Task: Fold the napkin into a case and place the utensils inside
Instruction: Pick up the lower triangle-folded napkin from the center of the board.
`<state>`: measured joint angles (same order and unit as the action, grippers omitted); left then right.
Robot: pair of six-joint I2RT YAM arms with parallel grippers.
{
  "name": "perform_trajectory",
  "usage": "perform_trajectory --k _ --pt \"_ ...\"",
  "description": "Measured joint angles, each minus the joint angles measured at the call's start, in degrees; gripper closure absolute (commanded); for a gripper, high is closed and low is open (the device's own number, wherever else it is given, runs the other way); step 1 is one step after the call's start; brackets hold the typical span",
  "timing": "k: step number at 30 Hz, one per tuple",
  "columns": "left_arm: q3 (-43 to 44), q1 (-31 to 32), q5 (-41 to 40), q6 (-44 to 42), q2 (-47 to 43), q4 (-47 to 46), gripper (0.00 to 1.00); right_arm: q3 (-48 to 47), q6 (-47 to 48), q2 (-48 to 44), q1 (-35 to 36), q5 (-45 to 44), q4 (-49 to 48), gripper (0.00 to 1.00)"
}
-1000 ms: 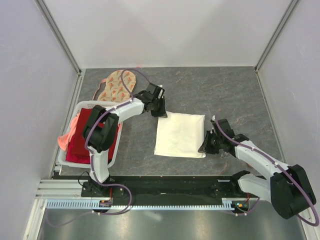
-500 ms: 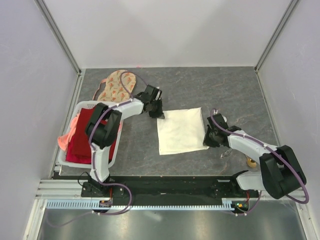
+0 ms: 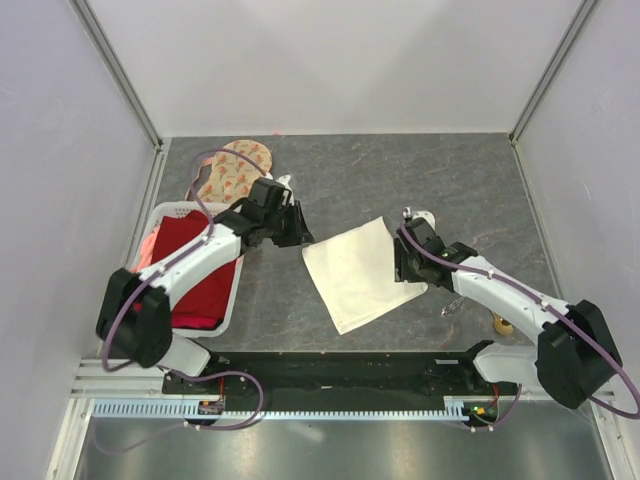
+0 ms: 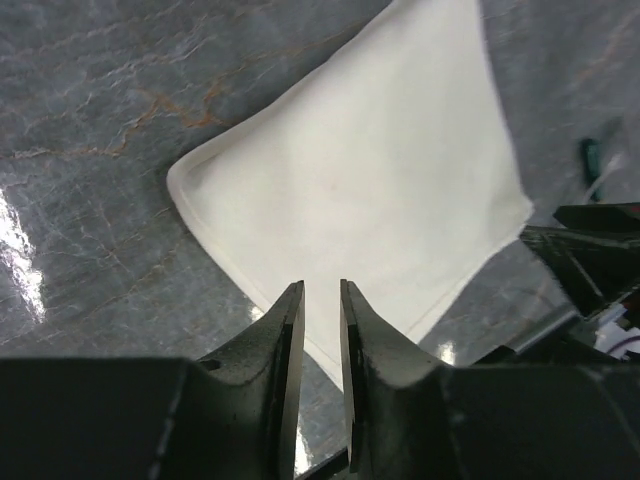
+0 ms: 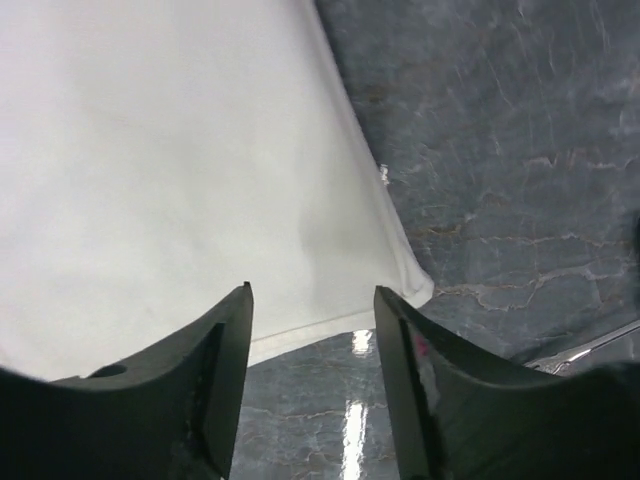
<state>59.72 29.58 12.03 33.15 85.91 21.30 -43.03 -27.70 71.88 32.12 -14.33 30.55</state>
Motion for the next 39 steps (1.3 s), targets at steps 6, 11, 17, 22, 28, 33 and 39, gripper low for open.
perform_trajectory --k 6,11,17,22,28,33,39 --pt "0.4 -1.1 1.0 0.0 -8.9 1.6 0.72 -5.4 2.4 -0.6 11.2 0.6 0.9 0.27" --pt "-2.1 -4.3 2.4 0.0 -12.1 2.8 0.71 -8.4 2.4 5.8 25.3 2.3 -0.2 0.28" --pt "-5.4 -6.7 3.7 0.0 -14.5 4.0 0.71 -11.5 0.9 16.2 34.6 2.6 -0.7 0.36" --pt "-7.1 -7.4 5.1 0.0 -14.7 3.9 0.71 -11.6 0.1 19.6 37.5 2.4 -1.2 0.38" --pt "-8.9 -7.5 6.4 0.0 -14.7 3.9 0.72 -11.6 0.1 22.1 37.6 1.7 -2.8 0.42" --pt "-9.2 -7.8 6.7 0.0 -14.7 3.8 0.73 -11.6 0.5 23.1 37.6 0.7 -3.8 0.47" --pt "-9.3 -8.1 7.6 0.0 -14.7 3.6 0.74 -11.7 1.6 23.1 37.6 0.3 -4.0 0.51"
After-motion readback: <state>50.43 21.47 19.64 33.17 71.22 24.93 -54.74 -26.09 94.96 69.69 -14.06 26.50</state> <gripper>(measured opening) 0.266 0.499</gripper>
